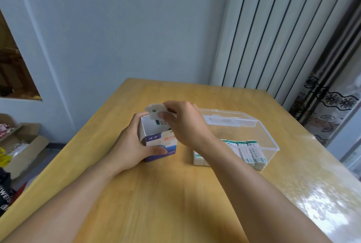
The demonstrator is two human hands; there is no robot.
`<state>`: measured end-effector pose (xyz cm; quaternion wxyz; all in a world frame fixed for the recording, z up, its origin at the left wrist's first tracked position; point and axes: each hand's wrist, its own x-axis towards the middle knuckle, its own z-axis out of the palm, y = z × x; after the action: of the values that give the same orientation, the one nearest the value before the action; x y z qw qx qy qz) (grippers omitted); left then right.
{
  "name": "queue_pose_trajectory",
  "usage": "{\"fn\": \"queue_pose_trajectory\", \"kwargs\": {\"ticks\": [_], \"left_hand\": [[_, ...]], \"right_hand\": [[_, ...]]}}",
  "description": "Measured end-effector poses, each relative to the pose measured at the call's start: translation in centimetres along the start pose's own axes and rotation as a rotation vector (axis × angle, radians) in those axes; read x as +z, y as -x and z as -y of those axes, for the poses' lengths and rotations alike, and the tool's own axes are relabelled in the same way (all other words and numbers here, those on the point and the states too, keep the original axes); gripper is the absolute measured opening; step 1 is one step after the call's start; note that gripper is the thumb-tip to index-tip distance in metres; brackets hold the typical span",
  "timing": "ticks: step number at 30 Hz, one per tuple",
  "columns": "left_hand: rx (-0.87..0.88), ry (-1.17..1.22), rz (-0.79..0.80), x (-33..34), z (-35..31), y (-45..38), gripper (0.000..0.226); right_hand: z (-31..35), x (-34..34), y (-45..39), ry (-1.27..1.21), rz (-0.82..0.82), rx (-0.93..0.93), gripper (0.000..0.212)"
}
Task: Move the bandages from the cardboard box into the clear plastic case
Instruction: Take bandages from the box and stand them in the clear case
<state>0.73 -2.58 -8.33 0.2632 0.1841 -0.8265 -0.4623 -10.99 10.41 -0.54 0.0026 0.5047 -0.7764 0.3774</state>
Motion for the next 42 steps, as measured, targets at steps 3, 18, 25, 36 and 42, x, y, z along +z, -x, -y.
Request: {"fn": "queue_pose_trajectory", "kwargs": {"ticks": [3, 18, 25, 36, 42], "left_hand": [[-0.01, 0.023, 0.015, -0.3, 0.2, -0.2, 0.114], [0.007, 0.702, -0.114, 6.3, -15.5, 2.1, 0.073], [-0.394, 1.191, 0.133, 10.8, -18.5, -0.6, 0.068], [-0.528, 0.978, 0.232, 10.0, -16.9, -1.5, 0.027], [-0.416, 0.753, 0.437, 10.4, -16.7, -1.2, 0.016]], "right_hand": [[-0.7, 0.0, -0.2, -0.173, -0.135, 0.047, 0.017], [-0.9, -8.9, 3.3, -0.431, -0.586, -0.088, 0.013], [-0.8, -11.4, 5.1, 0.365, -0.216, 0.02, 0.018], [-2.2, -14.9, 4.7, 0.196, -0.214, 0.041, 0.02], [-3.8, -14.1, 4.0, 0.11, 0.061, 0.189, 0.032]]}}
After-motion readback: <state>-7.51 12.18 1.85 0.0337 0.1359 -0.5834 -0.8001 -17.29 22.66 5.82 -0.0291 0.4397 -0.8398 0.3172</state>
